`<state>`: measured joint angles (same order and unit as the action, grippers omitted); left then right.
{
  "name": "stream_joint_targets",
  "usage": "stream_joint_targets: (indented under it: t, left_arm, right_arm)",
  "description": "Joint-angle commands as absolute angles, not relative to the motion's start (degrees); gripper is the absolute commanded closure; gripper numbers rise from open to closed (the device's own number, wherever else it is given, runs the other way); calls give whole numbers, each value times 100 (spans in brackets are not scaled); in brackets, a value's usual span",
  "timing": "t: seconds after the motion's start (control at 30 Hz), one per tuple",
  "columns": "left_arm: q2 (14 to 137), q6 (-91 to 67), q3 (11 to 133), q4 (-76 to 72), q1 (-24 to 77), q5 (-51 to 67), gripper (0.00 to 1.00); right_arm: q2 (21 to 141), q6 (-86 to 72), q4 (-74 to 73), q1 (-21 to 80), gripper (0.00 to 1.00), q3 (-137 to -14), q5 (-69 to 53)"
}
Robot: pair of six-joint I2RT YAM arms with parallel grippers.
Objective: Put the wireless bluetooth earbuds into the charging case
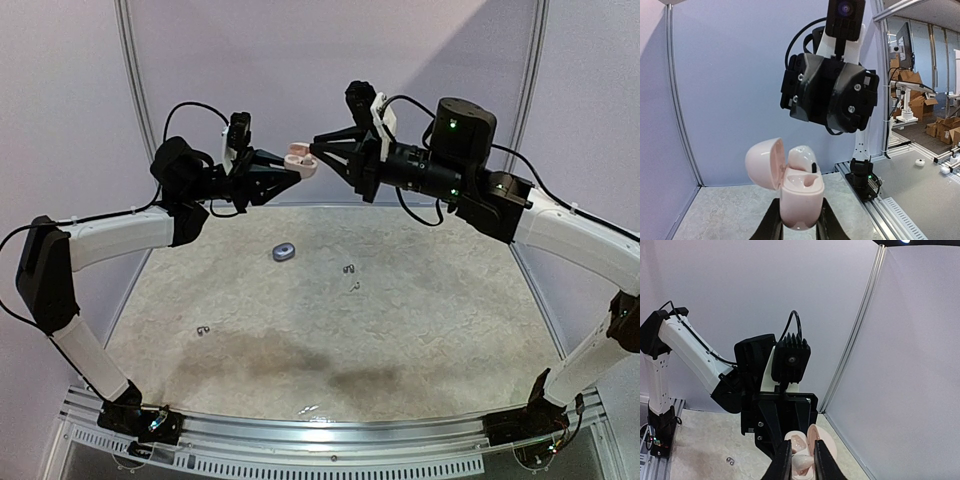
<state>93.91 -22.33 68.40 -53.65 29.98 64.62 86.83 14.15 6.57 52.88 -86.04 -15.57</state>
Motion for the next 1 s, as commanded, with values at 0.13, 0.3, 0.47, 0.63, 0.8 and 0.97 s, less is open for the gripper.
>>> stream_joint_targets:
  t: [0.13,0.3,0.47,0.63,0.8,0.97]
  left_arm:
    - [9295,-2118,6715,-5278,2975,6465,100]
    - [9313,-2092,6715,-5355,2976,6443,100]
    - [9308,-2080,6698,-5501,2964,6438,100]
    - [9299,-2075,6667,-5689,2953,6319,100]
    - [9282,-1979,6638,-5736,2945,6274,100]
    - [9238,-1472,6489,-5460,2946,6048,100]
  right_arm:
    - [9075,1315,556,5270,79,-8908,-1636]
    - [9063,1242,478,5273,81,-8745,-1542]
    - [9053,1213,326,5271,84,-8711,-1521]
    - [9076,1222,83,5271,84,-8702,-1482]
    - [9066,1222,11,5278,82,-8715,-1323]
    - [9014,961,439,5272,63,-9047,-1354]
